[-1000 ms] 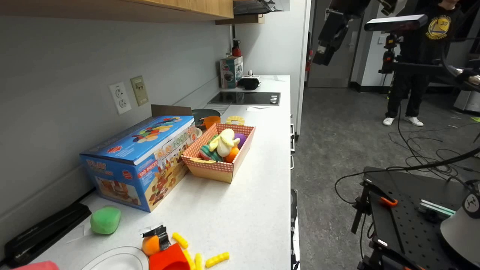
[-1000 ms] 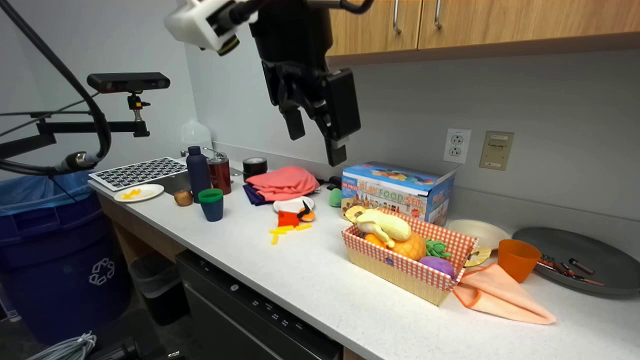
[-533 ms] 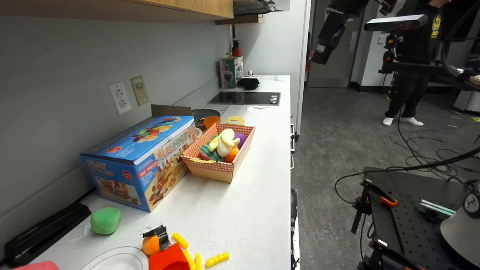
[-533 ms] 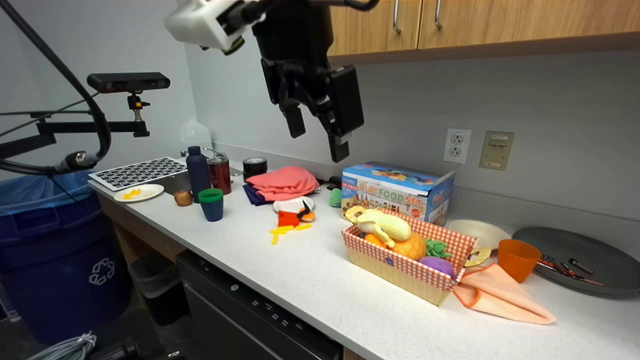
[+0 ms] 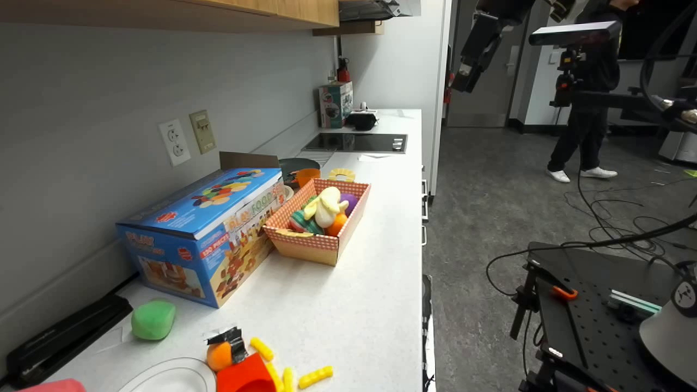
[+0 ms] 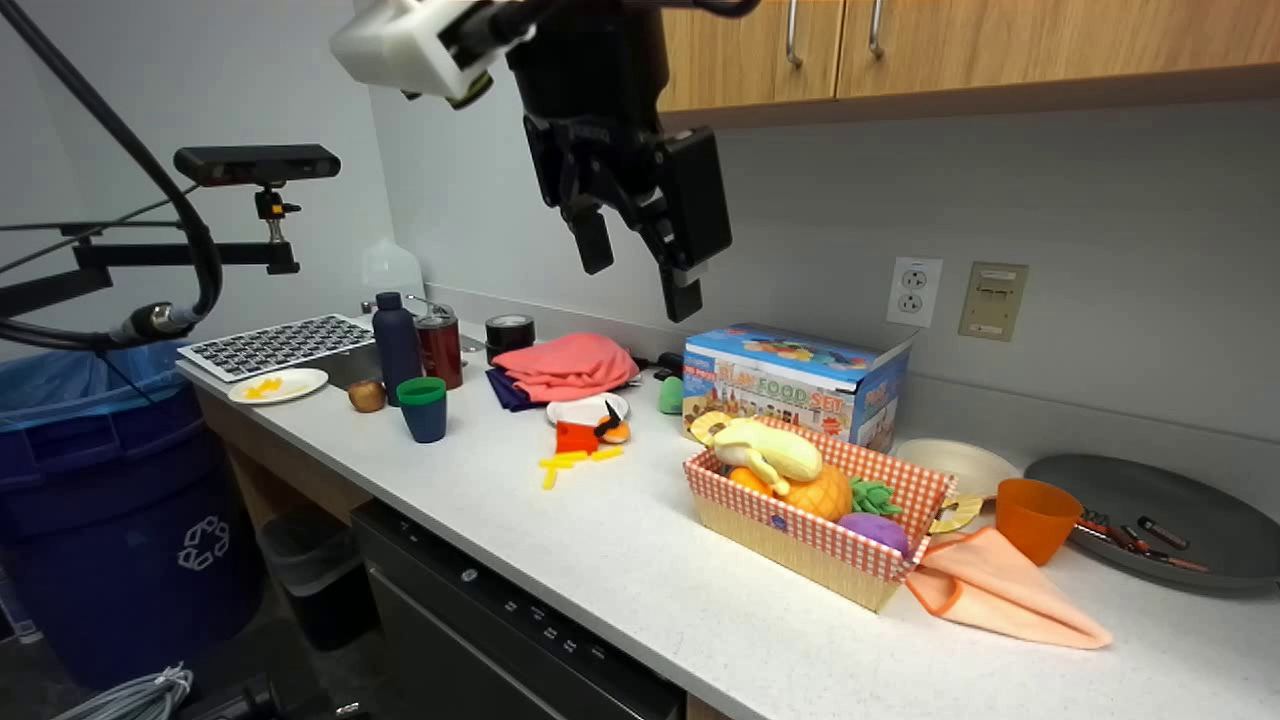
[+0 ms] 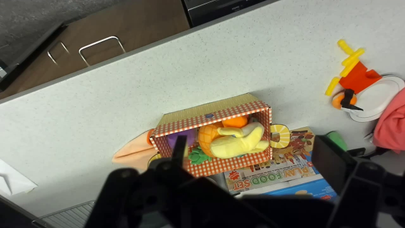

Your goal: Open the right upper cabinet door.

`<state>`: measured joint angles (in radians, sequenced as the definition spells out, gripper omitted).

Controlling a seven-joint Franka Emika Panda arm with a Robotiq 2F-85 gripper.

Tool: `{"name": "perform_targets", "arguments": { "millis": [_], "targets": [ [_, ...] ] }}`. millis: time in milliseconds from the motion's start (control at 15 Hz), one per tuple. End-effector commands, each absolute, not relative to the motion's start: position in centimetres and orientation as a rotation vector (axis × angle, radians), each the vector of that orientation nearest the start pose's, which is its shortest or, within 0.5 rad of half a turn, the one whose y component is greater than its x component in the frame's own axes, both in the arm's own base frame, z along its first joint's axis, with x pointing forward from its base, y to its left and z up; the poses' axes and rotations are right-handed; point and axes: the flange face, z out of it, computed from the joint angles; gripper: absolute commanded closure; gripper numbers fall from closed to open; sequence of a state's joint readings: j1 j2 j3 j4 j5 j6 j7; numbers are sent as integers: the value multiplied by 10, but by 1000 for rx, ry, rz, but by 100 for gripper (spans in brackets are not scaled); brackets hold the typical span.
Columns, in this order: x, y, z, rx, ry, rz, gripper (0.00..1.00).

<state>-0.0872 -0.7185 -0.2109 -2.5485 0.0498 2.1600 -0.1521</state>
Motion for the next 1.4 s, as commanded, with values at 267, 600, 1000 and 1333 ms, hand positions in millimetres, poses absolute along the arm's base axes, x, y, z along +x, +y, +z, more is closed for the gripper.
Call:
{"name": "perform_targets", "arguments": {
  "millis": [267, 600, 1000, 1333],
  "targets": [
    [349, -114, 529, -2968, 203, -520, 0],
    [349, -115, 529, -2981, 176, -524, 0],
    [348, -114, 527, -2997, 174, -499, 0],
    [348, -114, 527, -2999, 169, -496, 0]
  ]
}}
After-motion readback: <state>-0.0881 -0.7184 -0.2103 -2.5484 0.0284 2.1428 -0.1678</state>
